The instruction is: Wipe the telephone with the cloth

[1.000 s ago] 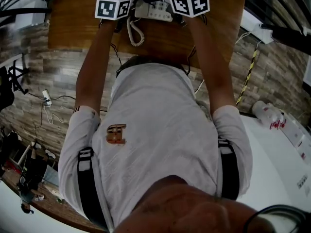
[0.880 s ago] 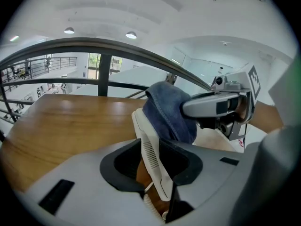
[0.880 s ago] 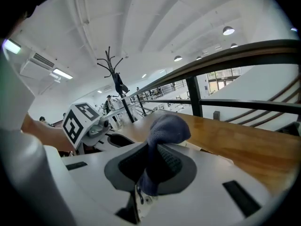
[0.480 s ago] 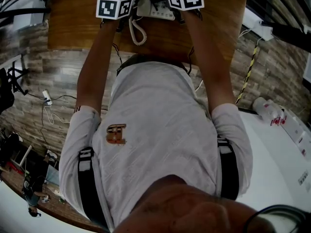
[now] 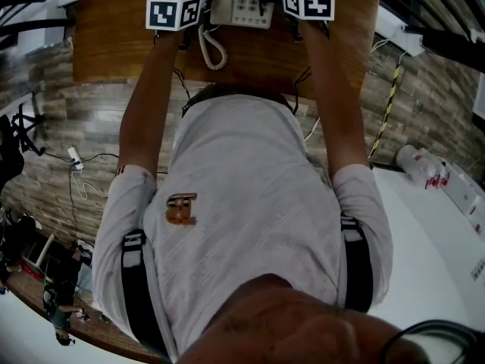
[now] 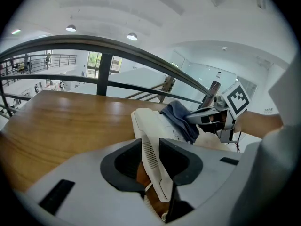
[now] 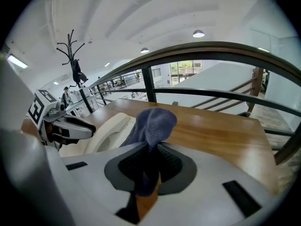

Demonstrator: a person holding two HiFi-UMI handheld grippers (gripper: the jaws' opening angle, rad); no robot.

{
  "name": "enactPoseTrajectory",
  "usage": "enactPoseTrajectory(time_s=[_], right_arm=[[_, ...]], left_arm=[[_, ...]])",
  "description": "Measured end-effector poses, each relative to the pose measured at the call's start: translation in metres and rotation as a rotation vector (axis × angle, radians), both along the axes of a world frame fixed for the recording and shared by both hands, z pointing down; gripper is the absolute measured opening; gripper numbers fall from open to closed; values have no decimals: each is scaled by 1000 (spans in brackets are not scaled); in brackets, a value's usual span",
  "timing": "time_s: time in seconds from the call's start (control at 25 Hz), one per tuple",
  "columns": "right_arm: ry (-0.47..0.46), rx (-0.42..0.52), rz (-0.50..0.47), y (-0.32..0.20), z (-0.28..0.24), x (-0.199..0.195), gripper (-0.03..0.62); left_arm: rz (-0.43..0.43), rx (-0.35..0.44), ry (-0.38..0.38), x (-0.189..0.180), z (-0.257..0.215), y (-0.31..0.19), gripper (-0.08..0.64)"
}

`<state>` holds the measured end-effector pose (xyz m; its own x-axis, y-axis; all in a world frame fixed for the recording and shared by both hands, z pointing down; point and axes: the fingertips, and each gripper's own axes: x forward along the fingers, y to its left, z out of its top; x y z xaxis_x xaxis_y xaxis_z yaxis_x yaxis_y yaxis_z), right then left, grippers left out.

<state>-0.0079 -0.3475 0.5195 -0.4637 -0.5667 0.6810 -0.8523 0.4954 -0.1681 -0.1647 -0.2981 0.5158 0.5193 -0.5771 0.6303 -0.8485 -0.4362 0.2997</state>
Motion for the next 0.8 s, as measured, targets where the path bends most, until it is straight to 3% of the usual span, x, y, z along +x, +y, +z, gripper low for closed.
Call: enactPoseTrajectory(time_s=[0.16, 0.32, 0.56, 0.8], right_arm=[[1, 12, 37, 6, -5, 22, 60], [-32, 46, 26, 17, -23, 19, 60], [-174, 77, -51, 37, -57, -30, 60], [-319, -19, -107, 53, -56, -87, 60]], left_arm=[[2, 0, 9, 2, -2, 1, 112], [6, -7, 18, 3, 2, 2, 112], [-4, -6, 34, 2, 1, 2, 112], [-3, -16, 55, 3, 4, 4, 112]])
